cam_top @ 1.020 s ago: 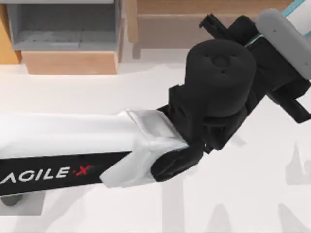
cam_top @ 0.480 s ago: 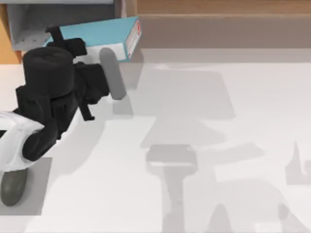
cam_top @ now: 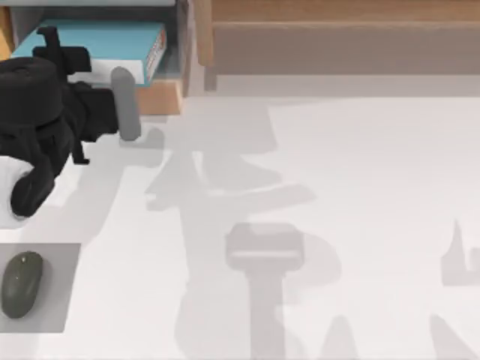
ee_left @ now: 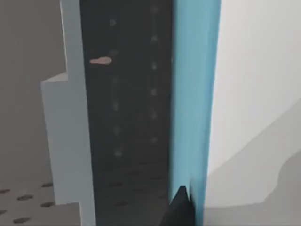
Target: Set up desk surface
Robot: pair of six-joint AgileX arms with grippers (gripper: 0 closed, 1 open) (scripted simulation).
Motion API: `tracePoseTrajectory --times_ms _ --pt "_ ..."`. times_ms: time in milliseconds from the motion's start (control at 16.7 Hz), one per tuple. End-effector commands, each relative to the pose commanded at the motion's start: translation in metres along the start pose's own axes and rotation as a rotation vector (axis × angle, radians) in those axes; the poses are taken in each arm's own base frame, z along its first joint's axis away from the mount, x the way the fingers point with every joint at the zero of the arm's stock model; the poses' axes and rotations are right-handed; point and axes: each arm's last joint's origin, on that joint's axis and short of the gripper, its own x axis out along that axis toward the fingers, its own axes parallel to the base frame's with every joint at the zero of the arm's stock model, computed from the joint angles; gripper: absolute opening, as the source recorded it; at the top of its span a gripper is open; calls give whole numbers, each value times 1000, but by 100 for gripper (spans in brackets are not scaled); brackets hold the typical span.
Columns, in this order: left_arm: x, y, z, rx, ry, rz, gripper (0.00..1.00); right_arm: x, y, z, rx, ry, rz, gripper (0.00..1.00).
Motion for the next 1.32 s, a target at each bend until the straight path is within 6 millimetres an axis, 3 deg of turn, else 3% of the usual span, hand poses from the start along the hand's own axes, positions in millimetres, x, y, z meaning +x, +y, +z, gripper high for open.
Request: tracePoseTrajectory --times_ms 300,720,960,1320 --pt "0 0 0 2 1 -2 0 0 0 0 0 0 0 100" --pt "29 4 0 -1 0 3 0 0 0 0 0 0 0 100" --pt "30 3 0 0 0 0 0 0 0 0 0 0 0 100" --pt "30 3 0 0 0 0 45 0 0 0 0 0 0 100"
